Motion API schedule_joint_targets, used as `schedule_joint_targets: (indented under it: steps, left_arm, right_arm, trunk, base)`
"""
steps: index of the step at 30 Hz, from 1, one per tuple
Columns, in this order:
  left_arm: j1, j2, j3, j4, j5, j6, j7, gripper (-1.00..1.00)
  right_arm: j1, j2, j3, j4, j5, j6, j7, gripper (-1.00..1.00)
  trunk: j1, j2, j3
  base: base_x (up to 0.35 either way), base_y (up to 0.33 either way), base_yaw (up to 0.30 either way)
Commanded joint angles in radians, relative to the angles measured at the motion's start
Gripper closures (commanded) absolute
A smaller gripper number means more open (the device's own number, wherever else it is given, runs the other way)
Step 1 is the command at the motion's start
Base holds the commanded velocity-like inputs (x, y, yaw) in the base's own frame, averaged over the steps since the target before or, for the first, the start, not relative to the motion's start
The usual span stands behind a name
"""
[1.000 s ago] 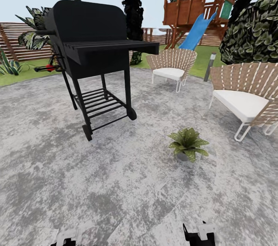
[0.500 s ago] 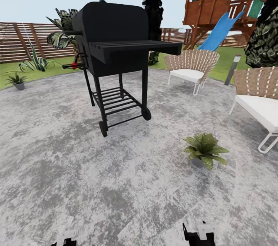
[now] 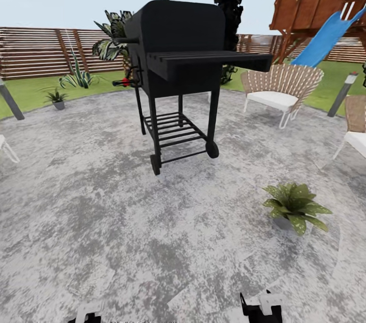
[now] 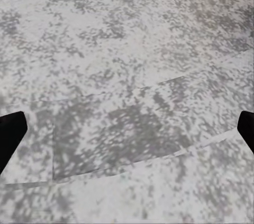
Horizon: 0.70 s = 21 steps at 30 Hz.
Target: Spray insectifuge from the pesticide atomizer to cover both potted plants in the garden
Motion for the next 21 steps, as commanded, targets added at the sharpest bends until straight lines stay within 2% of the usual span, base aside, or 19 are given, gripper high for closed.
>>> schedule_joint_targets:
  steps: [1,13,21]
  left_arm:
    - [-0.001,0.0,-0.007,0.001,0.01,-0.003,-0.004,1.0]
    - [-0.001,0.0,-0.007,0.001,0.01,-0.003,-0.004,1.0]
    - [-0.001,0.0,-0.007,0.004,0.012,-0.003,-0.004,1.0]
  right_arm:
    - [0.0,0.0,-0.006,0.001,0.011,-0.003,-0.003,-1.0]
    - [0.0,0.001,-0.005,0.002,0.014,-0.002,-0.003,-1.0]
    - [0.0,0.001,-0.005,0.002,0.015,-0.003,-0.002,-1.0]
  trunk:
    - [0.0,0.0,-0.002]
    - [0.0,0.0,-0.011]
    - [0.0,0.0,-0.018]
  base:
    - [0.0,0.0,0.274]
    - [0.012,0.0,0.274]
    - [0.295,0.0,0.273]
